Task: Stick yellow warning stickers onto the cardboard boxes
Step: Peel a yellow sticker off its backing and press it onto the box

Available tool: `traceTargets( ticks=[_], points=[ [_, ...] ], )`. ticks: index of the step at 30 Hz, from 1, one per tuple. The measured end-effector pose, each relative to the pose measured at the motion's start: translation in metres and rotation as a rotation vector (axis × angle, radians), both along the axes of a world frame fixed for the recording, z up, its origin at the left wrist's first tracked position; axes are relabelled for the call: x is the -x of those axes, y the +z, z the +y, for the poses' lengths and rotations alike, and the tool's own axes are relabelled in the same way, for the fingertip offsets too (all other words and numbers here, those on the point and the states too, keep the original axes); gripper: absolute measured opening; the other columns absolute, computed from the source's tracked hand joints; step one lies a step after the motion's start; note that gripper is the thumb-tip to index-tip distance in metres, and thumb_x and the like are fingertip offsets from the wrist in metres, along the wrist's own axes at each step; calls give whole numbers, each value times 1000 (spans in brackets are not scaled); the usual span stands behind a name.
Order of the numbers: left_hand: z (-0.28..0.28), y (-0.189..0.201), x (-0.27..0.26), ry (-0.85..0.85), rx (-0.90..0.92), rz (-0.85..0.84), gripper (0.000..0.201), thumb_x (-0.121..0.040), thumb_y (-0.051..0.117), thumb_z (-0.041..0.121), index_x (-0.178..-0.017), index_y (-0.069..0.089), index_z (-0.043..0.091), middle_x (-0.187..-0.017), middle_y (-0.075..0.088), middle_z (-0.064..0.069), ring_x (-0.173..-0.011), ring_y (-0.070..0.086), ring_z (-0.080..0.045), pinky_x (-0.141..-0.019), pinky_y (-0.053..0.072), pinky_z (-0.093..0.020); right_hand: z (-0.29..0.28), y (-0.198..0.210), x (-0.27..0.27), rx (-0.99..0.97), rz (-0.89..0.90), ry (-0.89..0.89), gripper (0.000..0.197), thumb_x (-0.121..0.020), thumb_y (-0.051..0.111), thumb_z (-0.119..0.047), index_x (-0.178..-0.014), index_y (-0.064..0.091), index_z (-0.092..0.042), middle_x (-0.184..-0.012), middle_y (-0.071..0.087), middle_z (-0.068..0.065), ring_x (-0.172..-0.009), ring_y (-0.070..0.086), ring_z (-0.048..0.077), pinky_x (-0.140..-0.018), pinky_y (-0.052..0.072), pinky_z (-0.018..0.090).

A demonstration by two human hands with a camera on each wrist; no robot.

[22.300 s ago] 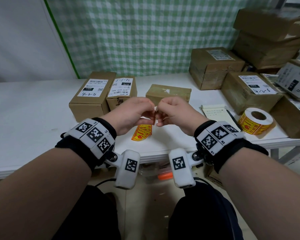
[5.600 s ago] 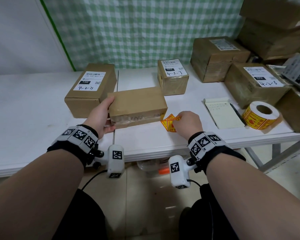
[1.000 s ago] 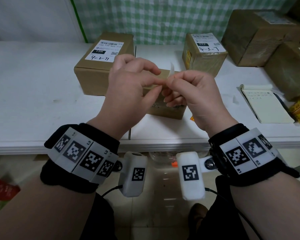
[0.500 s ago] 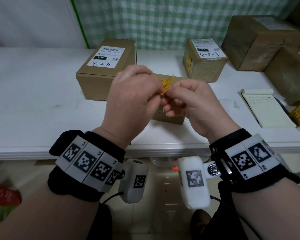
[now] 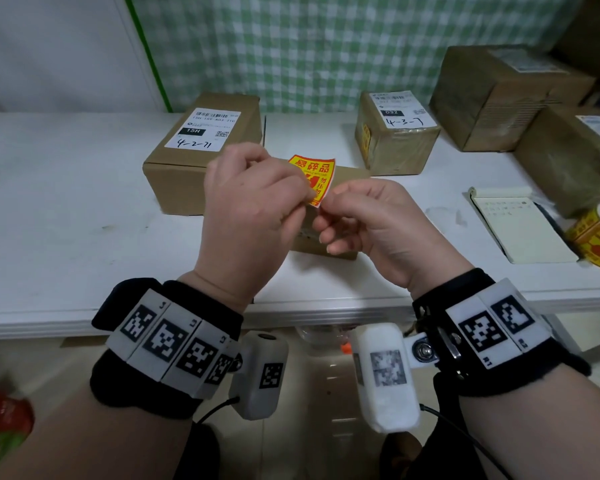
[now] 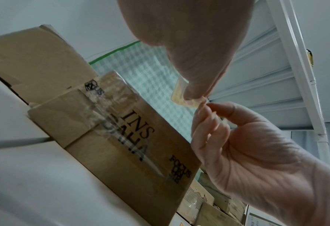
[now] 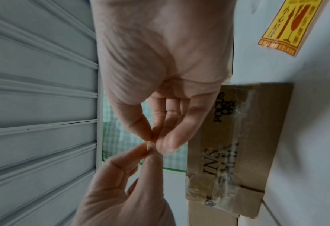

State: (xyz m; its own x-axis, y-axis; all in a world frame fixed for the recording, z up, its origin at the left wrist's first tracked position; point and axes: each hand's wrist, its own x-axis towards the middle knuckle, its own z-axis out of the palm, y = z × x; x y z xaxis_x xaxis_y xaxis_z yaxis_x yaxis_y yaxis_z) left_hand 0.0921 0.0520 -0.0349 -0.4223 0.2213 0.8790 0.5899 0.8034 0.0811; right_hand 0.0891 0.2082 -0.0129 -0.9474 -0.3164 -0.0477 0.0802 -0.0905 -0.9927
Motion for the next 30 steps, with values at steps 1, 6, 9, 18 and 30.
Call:
traceTargets(
  ticks=[1, 6, 9, 18, 30],
  points=[
    [0, 0, 0, 4, -4, 8, 6, -76, 67, 8, -73, 70, 12, -83, 72, 2, -89, 45, -25, -73, 43, -45, 0, 0, 0, -3, -3, 3, 18, -86, 55, -1, -70, 60, -6, -57, 60, 6, -45, 54, 11, -42, 47, 18],
    [1, 0, 0, 12, -2, 25, 6, -76, 67, 8, -74, 70, 12, -82, 71, 2, -88, 44, -25, -72, 43, -47, -2, -1, 0, 10, -15, -1, 18, -86, 55, 0, -70, 59, -7, -55, 60, 4, -45, 53, 10, -41, 46, 18],
    [1, 0, 0, 18, -1, 19, 5, -76, 68, 8, -75, 70, 13, -82, 71, 1, -88, 44, -25, -72, 44, -47, -3, -2, 0, 36, -22, 4, 18, -87, 54, -1, -71, 58, -7, -55, 59, 3, -44, 52, 9, -41, 45, 17],
    [4, 3, -4, 2, -11, -58, 10, -83, 65, 19, -79, 73, 15, -83, 71, 4, -82, 55, -33, -73, 44, -47, -5, -3, 0, 48, 86, -68, 21, -89, 53, -1, -70, 58, -7, -55, 56, 1, -46, 49, 8, -41, 41, 17],
    [0, 5, -5, -53, 28, -146, 9, -81, 67, 21, -82, 75, 17, -83, 71, 5, -83, 56, -32, -74, 45, -49, -2, -7, 3, -1, 142, -132, 22, -82, 58, 6, -65, 63, -7, -52, 61, 4, -43, 54, 11, -41, 43, 18]
  ],
)
